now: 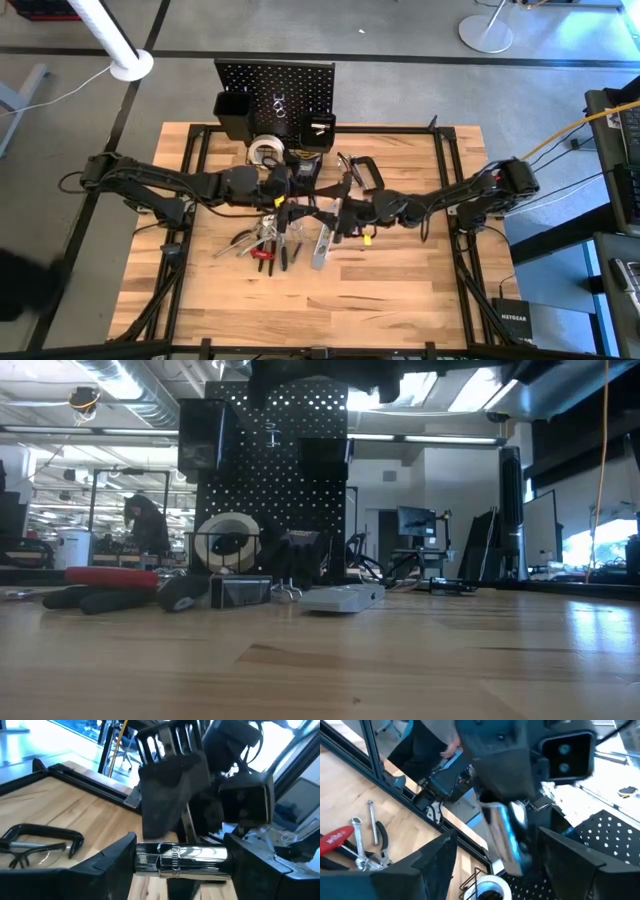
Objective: Hang tools onto peg board
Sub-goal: Put the extension bar into the right black bin on the pegboard
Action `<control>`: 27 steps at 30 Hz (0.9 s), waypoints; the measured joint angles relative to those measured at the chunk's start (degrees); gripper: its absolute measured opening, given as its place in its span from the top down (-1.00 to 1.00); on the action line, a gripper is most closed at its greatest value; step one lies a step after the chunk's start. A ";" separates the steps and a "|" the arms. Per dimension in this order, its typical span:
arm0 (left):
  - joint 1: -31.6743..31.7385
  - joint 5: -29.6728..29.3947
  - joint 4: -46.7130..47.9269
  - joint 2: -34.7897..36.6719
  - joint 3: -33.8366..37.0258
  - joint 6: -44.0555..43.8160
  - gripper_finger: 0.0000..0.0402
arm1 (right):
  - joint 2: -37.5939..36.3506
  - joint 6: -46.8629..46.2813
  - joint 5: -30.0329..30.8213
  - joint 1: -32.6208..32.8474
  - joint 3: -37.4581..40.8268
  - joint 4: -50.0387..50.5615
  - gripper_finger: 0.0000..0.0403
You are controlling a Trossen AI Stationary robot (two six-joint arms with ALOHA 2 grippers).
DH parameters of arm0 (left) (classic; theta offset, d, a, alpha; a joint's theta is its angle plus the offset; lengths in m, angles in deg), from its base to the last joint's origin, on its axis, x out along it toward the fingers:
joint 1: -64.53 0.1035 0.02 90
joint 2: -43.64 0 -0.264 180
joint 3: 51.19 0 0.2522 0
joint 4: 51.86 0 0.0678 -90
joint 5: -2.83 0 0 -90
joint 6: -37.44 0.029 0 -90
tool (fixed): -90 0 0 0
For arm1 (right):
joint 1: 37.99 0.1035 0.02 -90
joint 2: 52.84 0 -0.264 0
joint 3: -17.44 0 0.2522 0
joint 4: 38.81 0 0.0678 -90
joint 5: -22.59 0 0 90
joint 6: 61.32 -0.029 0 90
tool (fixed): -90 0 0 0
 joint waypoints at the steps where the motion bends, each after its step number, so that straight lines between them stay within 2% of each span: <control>1: -0.10 0.00 0.02 0.02 0.00 0.01 -0.28 | 0.48 0.08 -0.02 0.02 -0.46 0.05 -0.31; 7: -0.49 0.02 -0.01 0.02 0.00 0.02 -0.29 | 0.89 0.03 -2.56 0.04 -1.21 -0.53 -0.08; 17: -0.44 -0.20 -0.26 0.02 0.02 -1.17 -0.29 | 0.89 1.56 -0.87 0.55 -1.19 -1.41 0.48; 27: 0.20 -0.08 0.14 1.23 0.02 0.38 -0.30 | 0.89 1.84 0.21 1.29 -1.34 -1.83 0.49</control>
